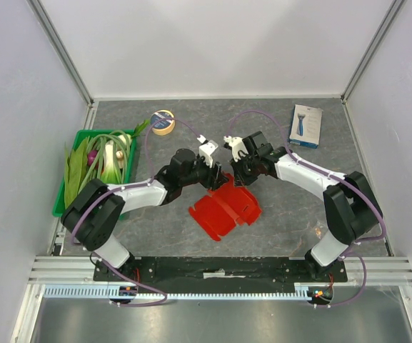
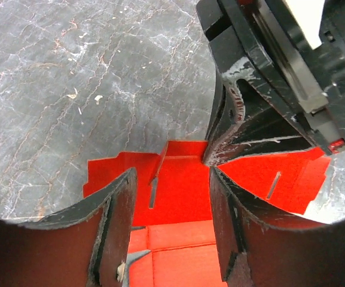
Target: Fold the paper box
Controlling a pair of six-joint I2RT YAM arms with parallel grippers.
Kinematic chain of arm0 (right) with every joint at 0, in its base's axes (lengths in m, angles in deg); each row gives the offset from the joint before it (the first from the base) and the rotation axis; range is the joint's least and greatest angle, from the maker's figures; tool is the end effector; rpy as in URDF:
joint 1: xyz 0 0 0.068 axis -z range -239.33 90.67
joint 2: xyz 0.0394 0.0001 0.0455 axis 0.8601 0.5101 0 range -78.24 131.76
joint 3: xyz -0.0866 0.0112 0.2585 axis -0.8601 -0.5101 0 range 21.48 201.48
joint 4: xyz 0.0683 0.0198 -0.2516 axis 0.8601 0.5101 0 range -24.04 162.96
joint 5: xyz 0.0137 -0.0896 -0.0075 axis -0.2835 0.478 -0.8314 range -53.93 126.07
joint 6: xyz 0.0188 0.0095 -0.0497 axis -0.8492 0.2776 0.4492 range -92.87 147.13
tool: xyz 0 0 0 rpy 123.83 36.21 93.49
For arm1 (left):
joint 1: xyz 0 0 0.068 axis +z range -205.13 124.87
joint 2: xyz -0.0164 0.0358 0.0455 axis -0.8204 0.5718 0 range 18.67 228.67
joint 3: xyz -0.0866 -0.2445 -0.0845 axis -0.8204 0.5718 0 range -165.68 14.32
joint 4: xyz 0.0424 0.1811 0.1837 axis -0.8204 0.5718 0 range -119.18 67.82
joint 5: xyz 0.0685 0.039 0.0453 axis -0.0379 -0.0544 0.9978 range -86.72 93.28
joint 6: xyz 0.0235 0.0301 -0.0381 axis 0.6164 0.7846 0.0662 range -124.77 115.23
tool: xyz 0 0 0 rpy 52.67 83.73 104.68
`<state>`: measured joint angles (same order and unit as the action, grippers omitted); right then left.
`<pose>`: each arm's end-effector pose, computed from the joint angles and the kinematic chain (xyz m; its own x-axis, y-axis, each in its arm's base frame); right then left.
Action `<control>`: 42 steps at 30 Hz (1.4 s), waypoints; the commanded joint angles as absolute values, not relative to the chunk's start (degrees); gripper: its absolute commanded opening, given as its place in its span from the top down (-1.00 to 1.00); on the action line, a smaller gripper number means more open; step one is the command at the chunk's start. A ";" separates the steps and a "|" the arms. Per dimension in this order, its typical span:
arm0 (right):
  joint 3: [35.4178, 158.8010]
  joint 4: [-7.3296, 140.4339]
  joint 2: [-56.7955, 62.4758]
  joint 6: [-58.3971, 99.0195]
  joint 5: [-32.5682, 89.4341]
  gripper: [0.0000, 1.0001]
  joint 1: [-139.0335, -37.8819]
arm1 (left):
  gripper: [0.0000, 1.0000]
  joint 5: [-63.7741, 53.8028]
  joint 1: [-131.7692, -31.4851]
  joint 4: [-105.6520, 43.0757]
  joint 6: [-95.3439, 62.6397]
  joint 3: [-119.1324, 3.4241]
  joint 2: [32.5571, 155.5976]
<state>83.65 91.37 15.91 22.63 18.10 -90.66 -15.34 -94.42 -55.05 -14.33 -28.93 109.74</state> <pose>0.2820 0.1847 0.2071 -0.7672 -0.3797 -0.5169 -0.5783 0.7582 0.3013 0.2511 -0.2202 0.1958 -0.4230 0.1429 -0.8948 0.7697 0.5777 -0.2716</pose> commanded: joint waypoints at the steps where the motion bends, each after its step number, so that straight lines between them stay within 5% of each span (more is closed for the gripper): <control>1: 84.32 89.95 16.50 23.96 16.48 1.00 -90.88 | -0.14 -16.06 -94.41 -57.05 -6.62 -32.61 111.57; 12: 84.75 89.95 16.15 24.14 16.30 1.00 -90.80 | 0.31 -15.62 -95.12 -54.67 -4.86 -33.85 113.33; 18: 85.37 90.04 16.33 23.70 17.09 1.00 -90.88 | 0.33 -13.25 -96.35 -53.36 -4.86 -33.50 113.86; 23: 85.81 90.13 16.07 22.73 19.02 0.94 -90.80 | 0.70 -6.41 -97.84 -53.79 -4.86 -33.23 113.95; 30: 85.90 91.79 12.47 14.24 29.20 0.15 -90.88 | 0.96 5.10 -100.57 -59.59 -8.28 -29.38 111.84; 36: 88.87 97.58 4.83 1.74 44.74 -0.86 -89.66 | 0.96 17.59 -101.09 -61.43 -16.72 -26.21 109.55; 42: 89.00 99.30 0.87 -26.62 42.70 -0.95 -87.63 | 0.96 26.91 -101.18 -64.25 -21.12 -24.18 107.62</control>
